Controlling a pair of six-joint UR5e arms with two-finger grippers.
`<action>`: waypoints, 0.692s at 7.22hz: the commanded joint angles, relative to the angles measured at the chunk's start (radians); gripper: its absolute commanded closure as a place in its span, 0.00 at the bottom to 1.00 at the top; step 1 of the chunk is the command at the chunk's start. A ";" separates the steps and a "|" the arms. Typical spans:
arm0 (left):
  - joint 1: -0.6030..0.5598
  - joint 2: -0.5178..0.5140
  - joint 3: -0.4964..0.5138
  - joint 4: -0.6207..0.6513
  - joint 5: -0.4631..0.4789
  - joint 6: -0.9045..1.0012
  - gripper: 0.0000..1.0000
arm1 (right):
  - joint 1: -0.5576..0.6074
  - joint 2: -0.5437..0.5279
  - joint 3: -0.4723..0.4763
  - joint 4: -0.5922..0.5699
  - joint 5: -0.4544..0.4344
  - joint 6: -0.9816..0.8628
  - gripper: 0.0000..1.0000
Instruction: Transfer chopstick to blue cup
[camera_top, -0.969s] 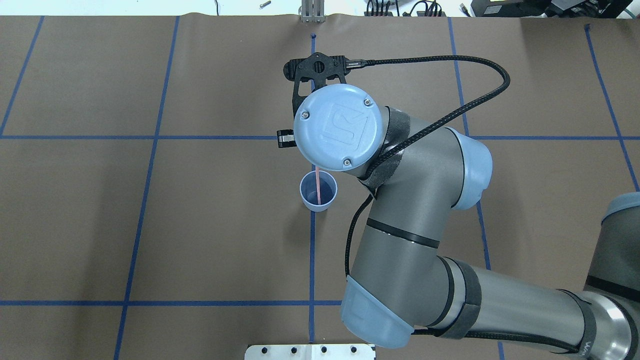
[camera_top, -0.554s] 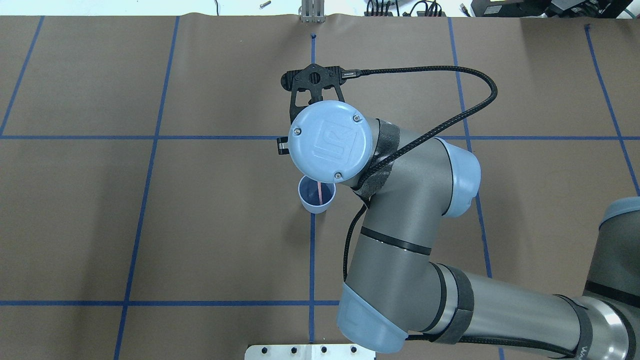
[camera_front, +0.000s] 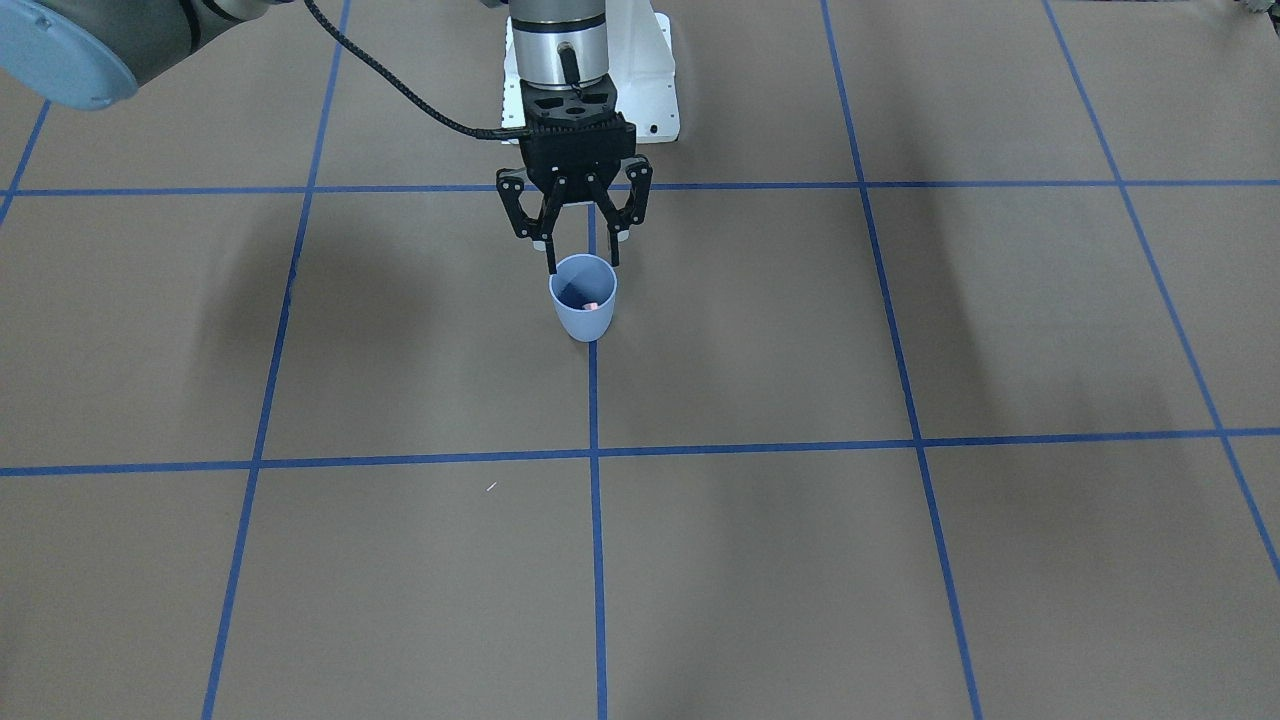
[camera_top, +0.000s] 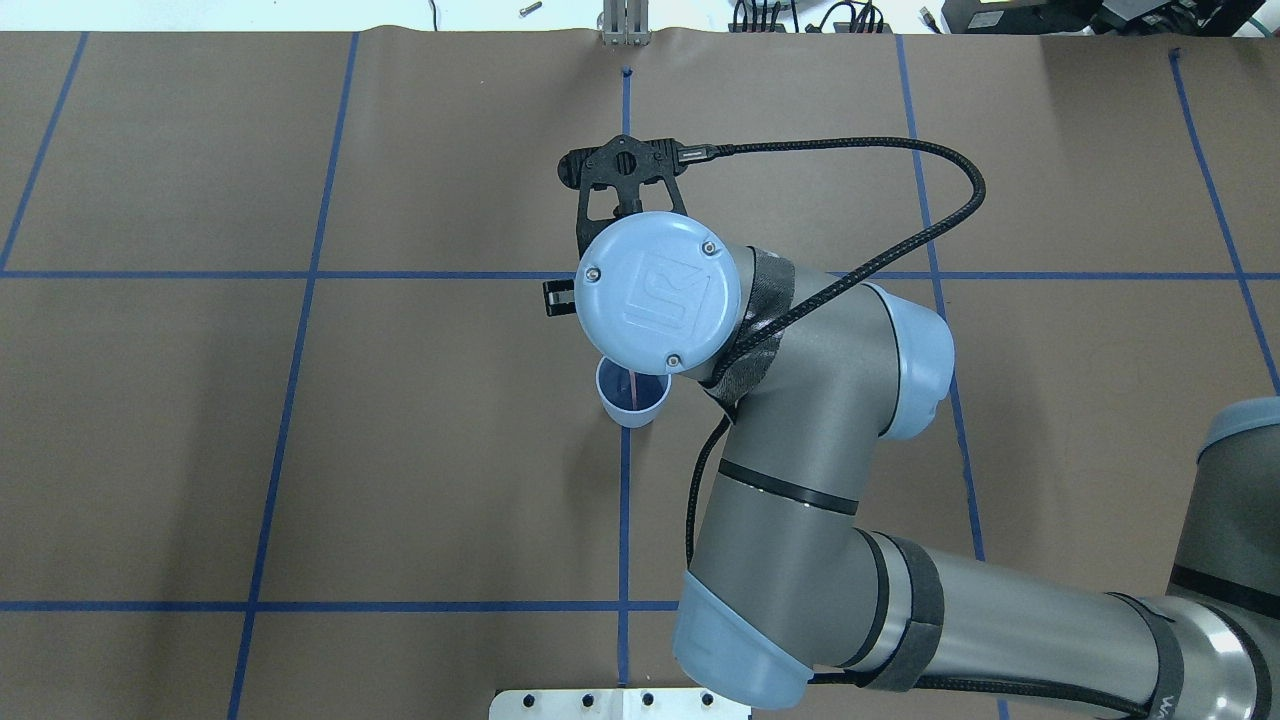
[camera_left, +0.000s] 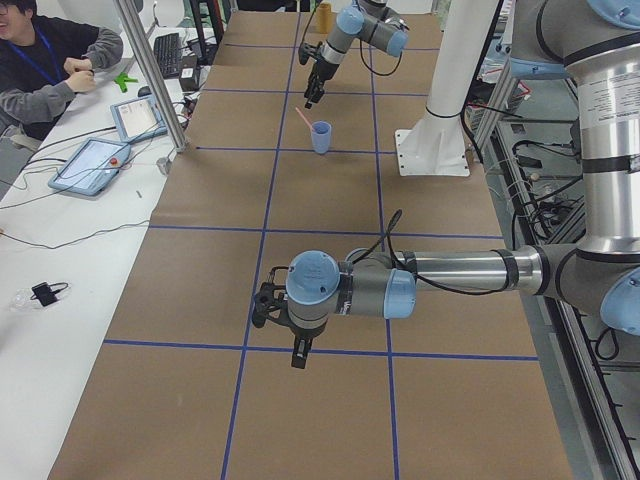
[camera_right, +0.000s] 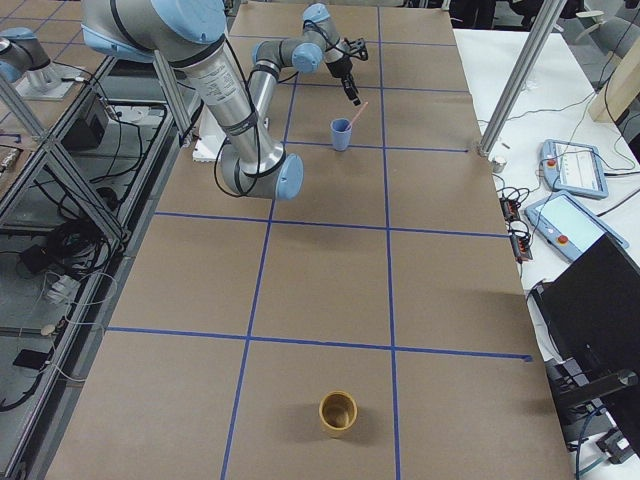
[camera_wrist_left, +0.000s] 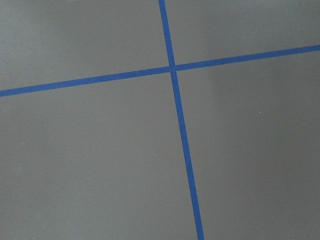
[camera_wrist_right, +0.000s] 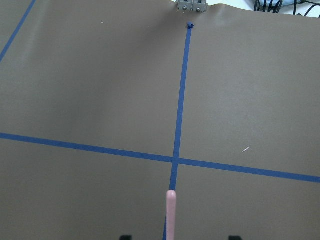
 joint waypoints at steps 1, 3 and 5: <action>0.000 -0.001 -0.001 -0.001 0.000 0.000 0.02 | 0.013 0.017 0.019 -0.003 0.007 -0.004 0.01; 0.000 -0.001 -0.006 0.000 0.001 -0.002 0.02 | 0.116 0.009 0.040 -0.012 0.123 -0.058 0.01; 0.000 -0.001 -0.008 0.002 0.017 0.000 0.02 | 0.272 -0.052 0.036 -0.025 0.277 -0.230 0.01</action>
